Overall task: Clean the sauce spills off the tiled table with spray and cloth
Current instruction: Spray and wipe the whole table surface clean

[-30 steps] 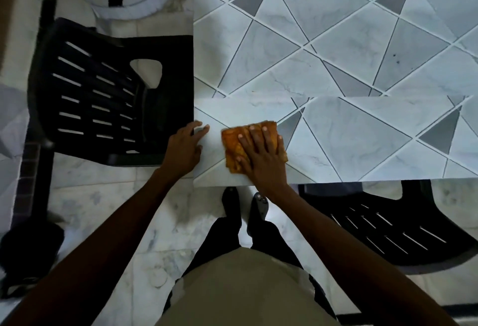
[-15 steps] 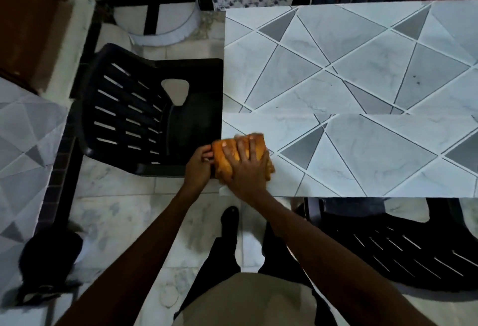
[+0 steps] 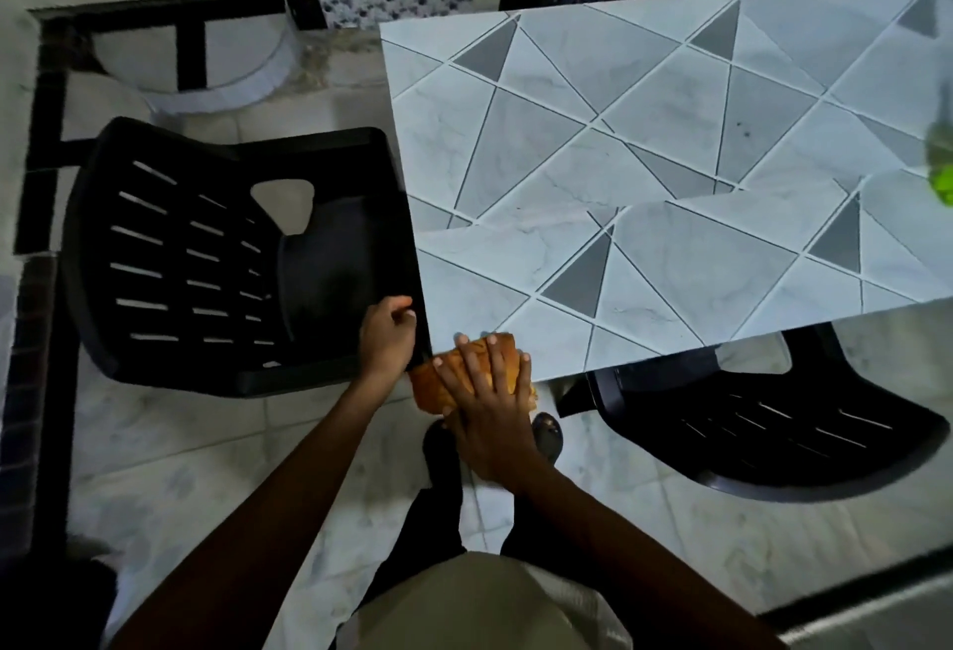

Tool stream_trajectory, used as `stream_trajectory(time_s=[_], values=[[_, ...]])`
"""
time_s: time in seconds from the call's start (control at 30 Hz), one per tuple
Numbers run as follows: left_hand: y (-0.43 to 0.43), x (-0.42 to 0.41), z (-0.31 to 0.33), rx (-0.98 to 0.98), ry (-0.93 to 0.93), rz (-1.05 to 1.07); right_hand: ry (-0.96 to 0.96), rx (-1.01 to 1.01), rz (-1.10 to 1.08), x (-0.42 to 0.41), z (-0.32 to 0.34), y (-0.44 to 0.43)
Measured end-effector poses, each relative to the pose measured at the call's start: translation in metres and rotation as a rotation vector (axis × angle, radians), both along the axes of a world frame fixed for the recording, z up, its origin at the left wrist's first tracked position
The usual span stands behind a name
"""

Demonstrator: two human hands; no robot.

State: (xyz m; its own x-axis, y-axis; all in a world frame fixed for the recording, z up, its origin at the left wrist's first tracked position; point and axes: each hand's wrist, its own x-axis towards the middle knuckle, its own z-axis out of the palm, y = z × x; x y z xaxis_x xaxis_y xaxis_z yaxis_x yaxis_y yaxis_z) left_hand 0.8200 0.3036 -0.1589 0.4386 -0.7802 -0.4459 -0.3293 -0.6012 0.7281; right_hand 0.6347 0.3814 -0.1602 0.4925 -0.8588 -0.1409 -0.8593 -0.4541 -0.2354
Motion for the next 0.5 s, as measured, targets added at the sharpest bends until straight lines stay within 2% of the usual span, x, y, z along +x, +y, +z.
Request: stream_trajectory(time_s=[0.13,0.3,0.5], values=[[-0.009,0.007,-0.004,0.012,-0.017,0.003,-0.031,0.006,-0.020,-0.004,0.001,0.000],[-0.009,-0.006,-0.005,0.049,0.026,0.001,0.027,0.063,-0.168,0.020,0.003,0.001],[-0.008,-0.003,0.002,-0.027,-0.031,0.036,0.021,0.077,-0.239,0.048,-0.004,-0.040]])
